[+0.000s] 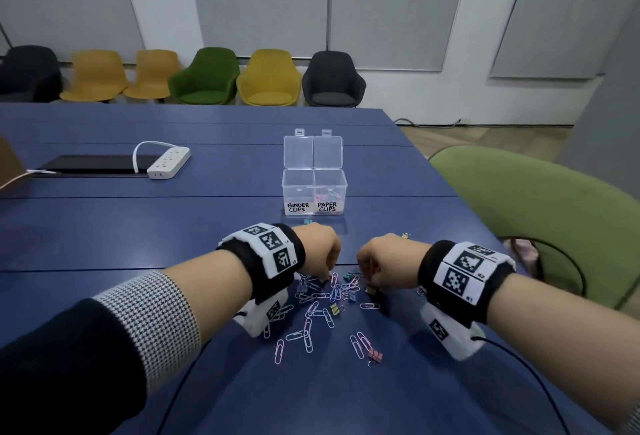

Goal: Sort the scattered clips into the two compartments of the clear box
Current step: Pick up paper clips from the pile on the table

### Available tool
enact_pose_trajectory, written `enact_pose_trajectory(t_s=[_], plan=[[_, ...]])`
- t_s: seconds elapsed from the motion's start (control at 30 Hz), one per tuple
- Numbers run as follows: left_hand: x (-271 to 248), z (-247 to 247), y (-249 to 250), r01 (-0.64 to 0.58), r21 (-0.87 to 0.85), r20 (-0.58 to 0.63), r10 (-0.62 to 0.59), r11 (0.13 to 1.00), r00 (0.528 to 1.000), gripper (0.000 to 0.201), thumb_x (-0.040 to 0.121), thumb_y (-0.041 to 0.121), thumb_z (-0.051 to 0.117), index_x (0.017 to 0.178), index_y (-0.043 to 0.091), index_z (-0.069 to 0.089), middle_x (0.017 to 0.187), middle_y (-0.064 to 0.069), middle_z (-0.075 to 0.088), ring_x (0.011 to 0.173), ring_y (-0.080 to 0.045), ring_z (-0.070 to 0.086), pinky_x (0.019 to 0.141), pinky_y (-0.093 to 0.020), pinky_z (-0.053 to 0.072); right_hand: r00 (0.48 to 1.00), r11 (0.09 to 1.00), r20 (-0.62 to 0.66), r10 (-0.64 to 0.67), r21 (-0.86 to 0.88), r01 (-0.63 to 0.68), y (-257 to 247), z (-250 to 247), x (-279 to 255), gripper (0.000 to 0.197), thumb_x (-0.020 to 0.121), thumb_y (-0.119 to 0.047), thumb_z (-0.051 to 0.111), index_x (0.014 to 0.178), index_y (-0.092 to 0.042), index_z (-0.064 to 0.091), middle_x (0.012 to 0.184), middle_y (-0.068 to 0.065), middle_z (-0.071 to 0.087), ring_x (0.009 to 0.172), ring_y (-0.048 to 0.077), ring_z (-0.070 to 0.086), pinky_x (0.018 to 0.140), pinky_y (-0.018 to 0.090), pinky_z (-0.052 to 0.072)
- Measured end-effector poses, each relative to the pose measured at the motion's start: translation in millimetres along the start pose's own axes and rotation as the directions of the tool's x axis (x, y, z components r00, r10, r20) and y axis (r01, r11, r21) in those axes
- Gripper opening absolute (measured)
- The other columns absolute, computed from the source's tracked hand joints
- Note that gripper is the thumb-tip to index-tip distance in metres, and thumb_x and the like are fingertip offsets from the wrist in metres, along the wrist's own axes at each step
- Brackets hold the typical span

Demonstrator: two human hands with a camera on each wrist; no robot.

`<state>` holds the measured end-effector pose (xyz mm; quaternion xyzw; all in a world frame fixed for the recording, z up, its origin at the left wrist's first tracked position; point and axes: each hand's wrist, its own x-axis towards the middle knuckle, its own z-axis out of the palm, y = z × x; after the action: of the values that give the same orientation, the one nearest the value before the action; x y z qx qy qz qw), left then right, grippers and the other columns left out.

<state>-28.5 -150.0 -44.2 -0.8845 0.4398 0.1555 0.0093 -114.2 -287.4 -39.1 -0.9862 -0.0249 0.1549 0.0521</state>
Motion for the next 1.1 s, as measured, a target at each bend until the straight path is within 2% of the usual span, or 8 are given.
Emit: enact_pose_trajectory(t_s=[0.23, 0.33, 0.47, 0.6, 0.8, 0.9, 0.97, 1.1], plan=[[-2, -12, -6, 0.018, -0.068, -0.028, -0.020, 0.998, 0.999, 0.013, 0.083, 0.009, 0.056, 0.084, 0.018, 0.065, 0.070, 0.009, 0.055, 0.070, -0.014, 0.051, 0.065, -0.024, 0.042, 0.999, 0.997, -0.001, 0.047, 0.056, -0.047, 14, -1, -9, 0.013, 0.081, -0.006, 0.055, 0.077, -0.018, 0.059, 0.068, -0.005, 0.059, 0.053, 0.004, 0.047, 0.049, 0.015, 0.036], [-1, -15, -8, 0.043, -0.133, -0.018, -0.046, 0.990, 0.999, 0.016, 0.084, 0.007, 0.051, 0.081, 0.020, 0.060, 0.072, 0.007, 0.058, 0.064, -0.012, 0.051, 0.060, -0.022, 0.045, 0.998, 0.993, -0.043, 0.055, 0.109, -0.050, 22, 0, -13, 0.008, 0.079, -0.011, 0.061, 0.078, -0.019, 0.058, 0.076, -0.004, 0.061, 0.066, 0.013, 0.054, 0.053, 0.016, 0.038], [0, -15, -11, 0.097, -0.234, 0.032, -0.092, 0.967, 0.995, 0.034, 0.086, 0.001, 0.037, 0.090, 0.023, 0.061, 0.084, -0.005, 0.063, 0.071, -0.022, 0.062, 0.070, -0.032, 0.056, 0.998, 0.987, -0.026, 0.055, 0.155, -0.051, 21, 8, -12, 0.018, 0.078, -0.027, 0.070, 0.090, -0.020, 0.058, 0.086, -0.005, 0.059, 0.079, 0.017, 0.054, 0.068, 0.023, 0.043], [2, -14, -7, 0.091, -0.371, -0.011, -0.103, 0.924, 0.995, 0.020, 0.092, 0.006, 0.044, 0.090, 0.015, 0.062, 0.072, 0.001, 0.060, 0.056, -0.006, 0.061, 0.057, -0.021, 0.055, 1.000, 0.999, -0.013, 0.028, 0.042, -0.027, 18, 13, -5, 0.010, 0.078, -0.018, 0.066, 0.086, -0.019, 0.060, 0.086, -0.003, 0.058, 0.080, 0.018, 0.053, 0.072, 0.027, 0.047], [13, -14, -4, 0.017, -0.507, -0.139, -0.101, 0.862, 0.985, 0.009, 0.091, 0.009, 0.054, 0.088, 0.016, 0.060, 0.076, 0.002, 0.061, 0.062, -0.007, 0.060, 0.060, -0.024, 0.054, 0.988, 0.990, -0.075, 0.132, -0.043, -0.135, 26, -1, 7, 0.010, 0.079, -0.011, 0.064, 0.085, -0.017, 0.059, 0.096, 0.005, 0.066, 0.084, 0.022, 0.054, 0.075, 0.030, 0.048], [9, -16, -5, 0.008, -0.410, -0.101, -0.054, 0.912, 0.993, 0.006, 0.086, 0.016, 0.065, 0.092, 0.017, 0.062, 0.071, 0.007, 0.059, 0.058, -0.008, 0.056, 0.058, -0.024, 0.052, 0.972, 0.992, -0.200, 0.124, 0.002, -0.126, 22, -3, 9, 0.017, 0.083, -0.006, 0.051, 0.095, -0.013, 0.061, 0.108, 0.008, 0.065, 0.099, 0.027, 0.057, 0.082, 0.031, 0.048], [4, -14, -6, 0.014, -0.283, 0.009, -0.013, 0.959, 1.000, 0.017, 0.079, 0.022, 0.074, 0.091, 0.018, 0.062, 0.072, 0.007, 0.060, 0.061, -0.012, 0.056, 0.061, -0.026, 0.051, 0.972, 0.998, -0.226, 0.057, 0.035, -0.050, 12, -3, 8, 0.018, 0.085, -0.011, 0.054, 0.101, -0.013, 0.062, 0.107, 0.006, 0.065, 0.102, 0.026, 0.058, 0.080, 0.029, 0.047], [-1, -4, -3, -0.023, -0.100, 0.108, 0.033, 0.995, 0.994, 0.025, 0.069, 0.024, 0.081, 0.086, 0.019, 0.063, 0.078, 0.005, 0.062, 0.073, -0.016, 0.059, 0.077, -0.033, 0.053, 0.993, 0.998, -0.102, -0.059, -0.003, 0.059, -8, 4, 10, 0.024, 0.084, -0.020, 0.063, 0.107, -0.012, 0.063, 0.106, 0.006, 0.067, 0.099, 0.025, 0.060, 0.071, 0.024, 0.038]])
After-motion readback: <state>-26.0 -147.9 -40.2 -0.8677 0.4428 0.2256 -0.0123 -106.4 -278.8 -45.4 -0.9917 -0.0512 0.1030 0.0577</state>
